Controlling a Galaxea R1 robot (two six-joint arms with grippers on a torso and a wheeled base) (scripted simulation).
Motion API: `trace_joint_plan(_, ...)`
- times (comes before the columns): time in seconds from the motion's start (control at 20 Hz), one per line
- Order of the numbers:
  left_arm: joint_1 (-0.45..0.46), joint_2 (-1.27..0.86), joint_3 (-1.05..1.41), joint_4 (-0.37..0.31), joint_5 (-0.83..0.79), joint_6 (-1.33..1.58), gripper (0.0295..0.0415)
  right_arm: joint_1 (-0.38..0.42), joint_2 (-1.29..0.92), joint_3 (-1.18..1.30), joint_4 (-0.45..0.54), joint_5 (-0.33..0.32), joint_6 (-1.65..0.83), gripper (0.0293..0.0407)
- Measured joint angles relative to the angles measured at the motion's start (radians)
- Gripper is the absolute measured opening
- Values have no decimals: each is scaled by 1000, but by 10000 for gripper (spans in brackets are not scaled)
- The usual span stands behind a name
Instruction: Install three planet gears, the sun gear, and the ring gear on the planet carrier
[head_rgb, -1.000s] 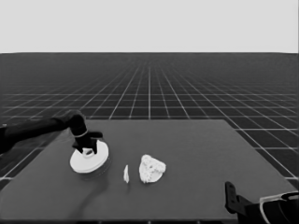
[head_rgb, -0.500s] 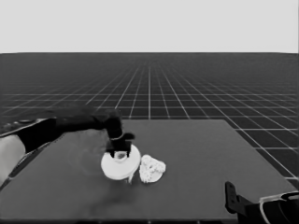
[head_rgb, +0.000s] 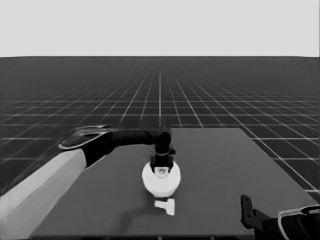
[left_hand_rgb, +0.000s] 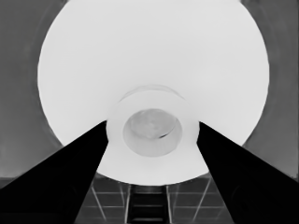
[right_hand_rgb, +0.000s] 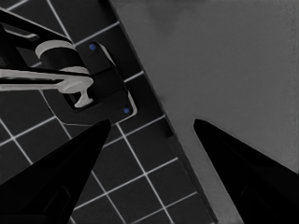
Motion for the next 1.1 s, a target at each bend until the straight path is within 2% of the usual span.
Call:
trace_joint_plan(0.25,32,7,-24,29,-10,14,348,0,0,0,0,0,0,385)
trace_joint_plan(1.1,48,6,-27,31,-11,124,349,0,0,0,0,0,0,385)
